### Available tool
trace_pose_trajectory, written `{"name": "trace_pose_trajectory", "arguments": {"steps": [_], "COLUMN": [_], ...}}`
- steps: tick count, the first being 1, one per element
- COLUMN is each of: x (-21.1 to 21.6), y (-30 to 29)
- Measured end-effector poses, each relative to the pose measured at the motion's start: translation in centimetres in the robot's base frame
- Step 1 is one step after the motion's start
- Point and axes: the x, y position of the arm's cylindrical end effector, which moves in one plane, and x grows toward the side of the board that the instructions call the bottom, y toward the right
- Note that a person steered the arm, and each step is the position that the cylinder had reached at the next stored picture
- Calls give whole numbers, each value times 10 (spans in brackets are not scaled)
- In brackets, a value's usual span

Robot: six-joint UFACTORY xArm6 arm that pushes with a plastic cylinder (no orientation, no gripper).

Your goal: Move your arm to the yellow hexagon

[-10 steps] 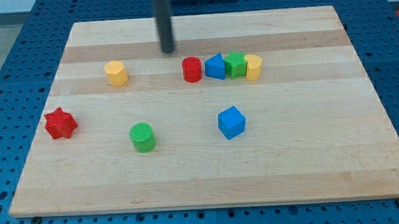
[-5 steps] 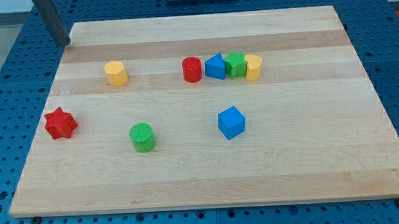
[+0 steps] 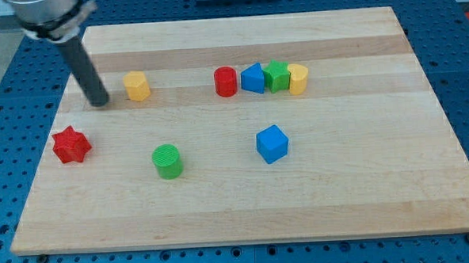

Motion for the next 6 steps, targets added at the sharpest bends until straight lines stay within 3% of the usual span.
{"name": "trace_pose_trajectory", "arguments": {"steps": [1, 2, 3, 5, 6], "x": [-4, -31, -50, -13, -16], "y": [9, -34, -35, 52, 52]}}
